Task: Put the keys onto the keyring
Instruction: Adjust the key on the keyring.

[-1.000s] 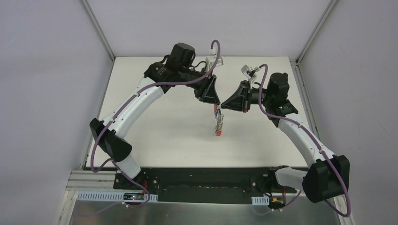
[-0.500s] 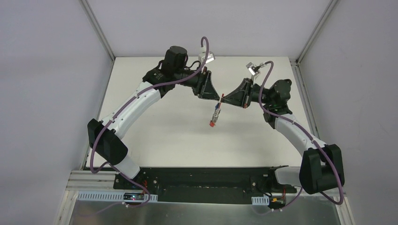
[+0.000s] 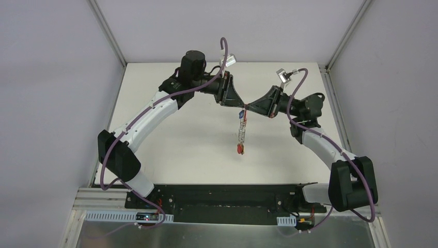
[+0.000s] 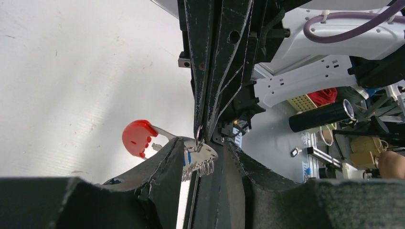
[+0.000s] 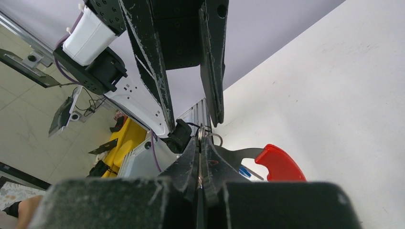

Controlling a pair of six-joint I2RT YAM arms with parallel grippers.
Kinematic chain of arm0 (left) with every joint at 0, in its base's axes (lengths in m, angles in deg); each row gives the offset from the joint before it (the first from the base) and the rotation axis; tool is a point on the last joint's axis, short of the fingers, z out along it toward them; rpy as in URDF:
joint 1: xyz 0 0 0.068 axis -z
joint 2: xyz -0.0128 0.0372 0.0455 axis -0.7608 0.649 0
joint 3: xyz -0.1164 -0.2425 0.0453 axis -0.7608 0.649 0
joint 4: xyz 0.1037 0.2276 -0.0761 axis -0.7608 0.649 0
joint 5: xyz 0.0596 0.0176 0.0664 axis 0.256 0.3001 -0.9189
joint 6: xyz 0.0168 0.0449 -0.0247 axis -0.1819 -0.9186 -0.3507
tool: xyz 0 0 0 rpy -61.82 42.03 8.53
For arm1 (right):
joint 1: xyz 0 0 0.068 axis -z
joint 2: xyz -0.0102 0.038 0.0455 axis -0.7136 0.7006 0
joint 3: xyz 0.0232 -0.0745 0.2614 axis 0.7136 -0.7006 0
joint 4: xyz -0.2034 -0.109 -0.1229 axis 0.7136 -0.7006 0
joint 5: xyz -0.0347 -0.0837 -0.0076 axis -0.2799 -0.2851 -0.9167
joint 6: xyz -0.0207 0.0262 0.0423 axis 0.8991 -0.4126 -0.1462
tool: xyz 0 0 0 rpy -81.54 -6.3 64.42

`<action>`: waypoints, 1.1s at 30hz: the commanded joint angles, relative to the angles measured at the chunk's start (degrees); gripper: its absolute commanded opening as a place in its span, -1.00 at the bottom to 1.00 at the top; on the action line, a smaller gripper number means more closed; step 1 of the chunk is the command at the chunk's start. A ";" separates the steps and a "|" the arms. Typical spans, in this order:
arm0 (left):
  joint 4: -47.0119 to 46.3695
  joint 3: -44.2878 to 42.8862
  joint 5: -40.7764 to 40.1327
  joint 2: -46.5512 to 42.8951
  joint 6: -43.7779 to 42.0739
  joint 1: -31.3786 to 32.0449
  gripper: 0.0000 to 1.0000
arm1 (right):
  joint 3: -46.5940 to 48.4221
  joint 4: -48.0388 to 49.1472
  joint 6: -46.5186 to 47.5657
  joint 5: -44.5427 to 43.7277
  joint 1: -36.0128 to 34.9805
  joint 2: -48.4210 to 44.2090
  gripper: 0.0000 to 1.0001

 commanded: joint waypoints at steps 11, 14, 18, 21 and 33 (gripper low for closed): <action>-12.15 3.12 4.50 0.30 8.52 -0.53 -0.45 | -1.62 13.72 -7.98 -4.79 1.37 0.74 -1.00; -12.78 3.45 4.52 0.29 8.98 -0.53 -0.47 | -1.81 14.57 -8.54 -5.12 1.69 0.76 -1.00; -13.19 3.90 4.59 0.30 9.32 -0.53 -0.52 | -1.95 15.06 -8.98 -5.27 2.13 0.60 -1.00; -13.36 4.10 4.53 0.36 9.39 -0.53 -0.56 | -2.02 15.20 -9.08 -5.36 2.27 0.40 -1.00; -16.70 2.82 5.61 2.51 13.29 -0.45 -0.72 | -2.21 16.03 -9.45 -5.28 2.25 0.48 -1.00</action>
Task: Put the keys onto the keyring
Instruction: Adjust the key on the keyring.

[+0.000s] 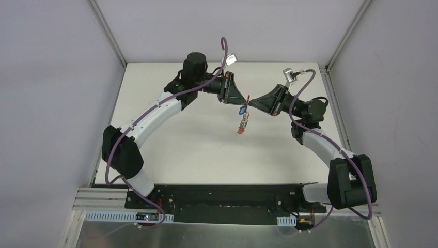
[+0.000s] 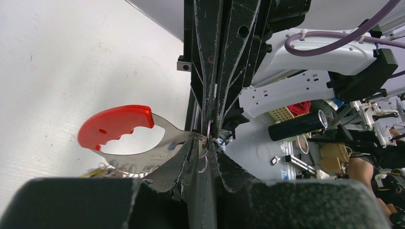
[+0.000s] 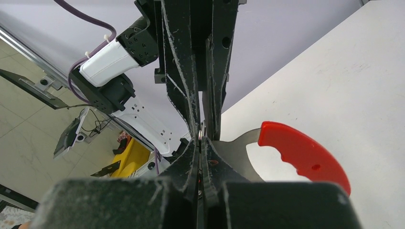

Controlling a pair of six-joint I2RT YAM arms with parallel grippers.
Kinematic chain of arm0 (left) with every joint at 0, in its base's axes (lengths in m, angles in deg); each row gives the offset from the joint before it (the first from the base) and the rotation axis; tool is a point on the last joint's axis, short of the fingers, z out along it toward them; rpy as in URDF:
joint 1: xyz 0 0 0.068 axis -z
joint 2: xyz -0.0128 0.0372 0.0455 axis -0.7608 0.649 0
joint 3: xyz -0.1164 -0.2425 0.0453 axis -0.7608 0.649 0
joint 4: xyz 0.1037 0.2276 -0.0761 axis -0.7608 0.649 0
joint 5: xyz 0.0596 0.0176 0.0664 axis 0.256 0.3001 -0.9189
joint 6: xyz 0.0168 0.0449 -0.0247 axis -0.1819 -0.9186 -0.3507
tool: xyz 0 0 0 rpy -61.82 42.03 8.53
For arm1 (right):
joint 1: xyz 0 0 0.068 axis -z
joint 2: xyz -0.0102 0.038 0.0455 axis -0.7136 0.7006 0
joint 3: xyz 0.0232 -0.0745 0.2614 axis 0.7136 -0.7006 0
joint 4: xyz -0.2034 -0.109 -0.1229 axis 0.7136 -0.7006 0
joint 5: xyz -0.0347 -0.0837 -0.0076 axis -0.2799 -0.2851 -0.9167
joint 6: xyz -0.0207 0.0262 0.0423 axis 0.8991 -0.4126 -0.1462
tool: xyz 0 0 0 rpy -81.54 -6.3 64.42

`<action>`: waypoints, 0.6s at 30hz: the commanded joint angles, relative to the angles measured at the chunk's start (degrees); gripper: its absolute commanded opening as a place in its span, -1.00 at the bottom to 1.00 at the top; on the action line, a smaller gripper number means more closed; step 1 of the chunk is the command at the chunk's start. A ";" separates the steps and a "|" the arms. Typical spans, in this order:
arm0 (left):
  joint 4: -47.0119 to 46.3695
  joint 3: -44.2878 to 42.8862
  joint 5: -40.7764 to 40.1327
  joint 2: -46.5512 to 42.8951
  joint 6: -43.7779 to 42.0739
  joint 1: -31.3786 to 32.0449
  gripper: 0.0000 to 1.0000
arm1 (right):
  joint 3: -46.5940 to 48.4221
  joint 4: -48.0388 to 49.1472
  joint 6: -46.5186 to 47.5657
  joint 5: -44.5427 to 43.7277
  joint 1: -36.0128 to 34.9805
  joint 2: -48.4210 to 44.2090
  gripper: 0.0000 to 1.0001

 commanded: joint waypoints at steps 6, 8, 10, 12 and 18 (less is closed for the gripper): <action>-5.21 -1.99 3.06 1.25 3.85 -0.10 -0.95 | -0.02 4.13 0.30 -0.82 0.34 -0.53 -1.00; -5.04 -2.48 3.56 1.42 3.95 -0.10 -1.00 | -0.03 3.42 1.20 -0.55 0.28 -0.43 -1.00; -2.45 -3.45 3.85 1.53 2.55 -0.10 -1.00 | -0.03 2.52 2.96 0.23 0.31 -0.57 -1.00; 6.50 -5.66 3.52 1.58 -3.54 -0.03 -1.00 | 0.23 0.87 5.74 1.52 0.33 -1.08 -1.00; 41.73 -16.48 -4.54 2.45 -31.58 2.25 -1.00 | 1.71 -5.38 14.91 6.42 0.34 -3.69 -0.47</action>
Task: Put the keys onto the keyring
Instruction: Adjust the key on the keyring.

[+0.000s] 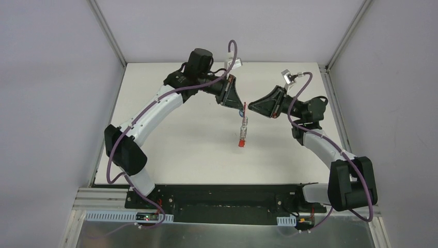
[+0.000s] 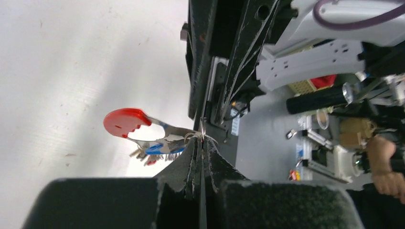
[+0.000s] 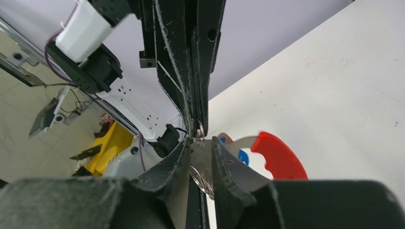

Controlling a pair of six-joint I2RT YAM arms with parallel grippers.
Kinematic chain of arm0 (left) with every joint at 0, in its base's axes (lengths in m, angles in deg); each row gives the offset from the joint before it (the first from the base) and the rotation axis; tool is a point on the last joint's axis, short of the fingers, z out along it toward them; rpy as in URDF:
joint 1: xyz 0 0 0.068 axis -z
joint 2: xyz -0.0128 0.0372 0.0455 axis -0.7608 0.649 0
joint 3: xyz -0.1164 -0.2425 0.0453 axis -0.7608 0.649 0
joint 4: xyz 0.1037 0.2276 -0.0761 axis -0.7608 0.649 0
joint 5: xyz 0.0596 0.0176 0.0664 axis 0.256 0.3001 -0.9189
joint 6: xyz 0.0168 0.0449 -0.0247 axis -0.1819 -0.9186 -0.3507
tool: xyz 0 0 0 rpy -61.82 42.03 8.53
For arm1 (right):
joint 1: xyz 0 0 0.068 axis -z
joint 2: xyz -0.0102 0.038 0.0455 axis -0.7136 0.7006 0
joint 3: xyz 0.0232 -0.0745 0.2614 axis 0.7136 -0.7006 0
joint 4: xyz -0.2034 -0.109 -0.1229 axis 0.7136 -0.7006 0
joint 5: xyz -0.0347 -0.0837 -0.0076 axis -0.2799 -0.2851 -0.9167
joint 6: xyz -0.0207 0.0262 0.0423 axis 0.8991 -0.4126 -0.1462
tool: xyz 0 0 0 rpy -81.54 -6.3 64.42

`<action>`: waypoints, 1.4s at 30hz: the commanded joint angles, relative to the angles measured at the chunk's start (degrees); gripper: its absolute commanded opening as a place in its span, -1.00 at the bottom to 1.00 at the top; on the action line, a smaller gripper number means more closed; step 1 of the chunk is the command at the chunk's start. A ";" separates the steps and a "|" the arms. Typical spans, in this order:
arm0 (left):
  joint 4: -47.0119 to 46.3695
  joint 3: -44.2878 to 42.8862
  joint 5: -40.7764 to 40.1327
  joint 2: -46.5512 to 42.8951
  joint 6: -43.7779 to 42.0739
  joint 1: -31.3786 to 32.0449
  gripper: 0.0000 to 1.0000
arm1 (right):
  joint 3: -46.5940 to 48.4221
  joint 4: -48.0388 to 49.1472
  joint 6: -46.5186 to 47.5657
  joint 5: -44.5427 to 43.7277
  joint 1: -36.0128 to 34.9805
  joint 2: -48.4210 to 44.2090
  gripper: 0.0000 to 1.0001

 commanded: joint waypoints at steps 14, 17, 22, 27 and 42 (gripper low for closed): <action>47.54 -25.85 -16.88 6.54 -31.98 8.92 -1.00 | 3.78 -7.38 15.51 11.93 -2.25 -5.06 -0.04; 47.12 -26.52 -16.66 7.05 -30.89 9.22 -1.00 | 3.90 -8.72 16.67 13.19 -3.79 -5.08 -0.05; 45.63 -26.36 -15.91 7.07 -29.74 9.21 -1.00 | 4.24 -16.99 23.34 13.59 -5.23 -5.00 -0.08; 43.87 -25.58 -14.42 7.11 -28.76 9.18 -1.00 | 4.76 -20.27 25.43 13.01 -6.42 -4.26 -0.24; 42.61 -24.95 -14.19 7.51 -28.09 9.09 -1.00 | 5.78 -21.51 25.41 13.55 -7.70 -3.75 -1.00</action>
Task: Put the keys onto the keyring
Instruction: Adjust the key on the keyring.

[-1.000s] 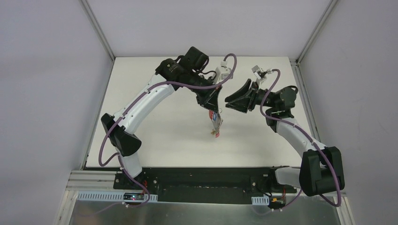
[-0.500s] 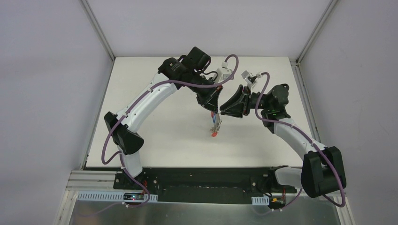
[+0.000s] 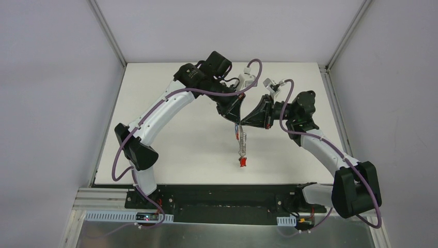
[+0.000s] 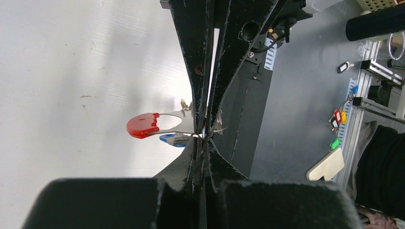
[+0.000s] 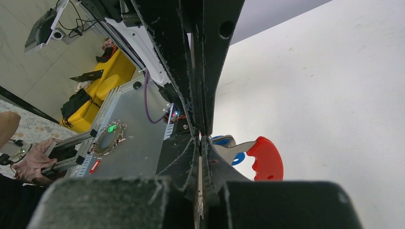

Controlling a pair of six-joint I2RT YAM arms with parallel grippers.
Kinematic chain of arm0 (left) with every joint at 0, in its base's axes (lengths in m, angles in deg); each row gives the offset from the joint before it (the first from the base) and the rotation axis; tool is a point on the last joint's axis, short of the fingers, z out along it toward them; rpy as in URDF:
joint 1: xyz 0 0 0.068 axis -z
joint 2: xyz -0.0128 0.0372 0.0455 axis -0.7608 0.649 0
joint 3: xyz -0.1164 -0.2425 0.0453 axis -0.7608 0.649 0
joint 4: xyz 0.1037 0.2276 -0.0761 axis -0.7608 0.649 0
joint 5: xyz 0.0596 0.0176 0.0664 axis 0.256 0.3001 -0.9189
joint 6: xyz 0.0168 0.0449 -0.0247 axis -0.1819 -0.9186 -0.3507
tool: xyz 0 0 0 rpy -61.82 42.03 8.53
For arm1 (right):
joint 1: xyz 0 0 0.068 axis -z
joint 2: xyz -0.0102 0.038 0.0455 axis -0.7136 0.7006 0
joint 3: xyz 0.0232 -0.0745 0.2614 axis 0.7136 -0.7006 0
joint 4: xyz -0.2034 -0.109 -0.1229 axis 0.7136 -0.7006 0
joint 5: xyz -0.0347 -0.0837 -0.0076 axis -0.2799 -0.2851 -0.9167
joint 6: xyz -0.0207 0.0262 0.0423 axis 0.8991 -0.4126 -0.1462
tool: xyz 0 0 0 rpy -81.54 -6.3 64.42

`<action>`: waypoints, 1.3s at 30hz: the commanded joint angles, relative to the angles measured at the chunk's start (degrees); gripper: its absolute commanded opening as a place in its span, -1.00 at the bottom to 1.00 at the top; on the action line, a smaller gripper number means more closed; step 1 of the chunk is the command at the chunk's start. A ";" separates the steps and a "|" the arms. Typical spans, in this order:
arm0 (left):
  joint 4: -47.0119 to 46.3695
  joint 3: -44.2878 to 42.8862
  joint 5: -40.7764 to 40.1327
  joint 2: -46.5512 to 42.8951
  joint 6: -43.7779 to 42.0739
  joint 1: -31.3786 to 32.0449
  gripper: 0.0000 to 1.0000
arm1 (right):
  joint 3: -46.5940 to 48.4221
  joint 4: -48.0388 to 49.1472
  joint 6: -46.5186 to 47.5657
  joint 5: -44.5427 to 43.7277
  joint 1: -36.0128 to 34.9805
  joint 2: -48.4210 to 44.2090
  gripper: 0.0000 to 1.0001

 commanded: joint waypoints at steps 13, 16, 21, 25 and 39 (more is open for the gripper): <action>-36.67 21.75 11.11 -12.33 16.15 -6.75 -0.32 | 1.09 19.92 -20.04 -8.26 1.95 1.24 -1.00; -38.40 22.38 11.96 -12.35 17.86 -6.86 -0.29 | 0.57 21.35 -21.80 -9.80 2.40 2.17 -1.00; -39.44 22.74 12.34 -12.15 18.80 -6.95 -0.33 | 0.19 22.06 -22.62 -10.64 3.02 2.22 -1.00; -40.32 23.29 12.94 -12.03 19.80 -6.95 -0.53 | -0.17 22.84 -23.42 -11.11 3.74 1.83 -1.00; -28.86 15.38 13.35 -7.38 16.48 -6.79 -1.00 | -0.77 20.91 -18.43 -8.92 4.83 0.68 -0.64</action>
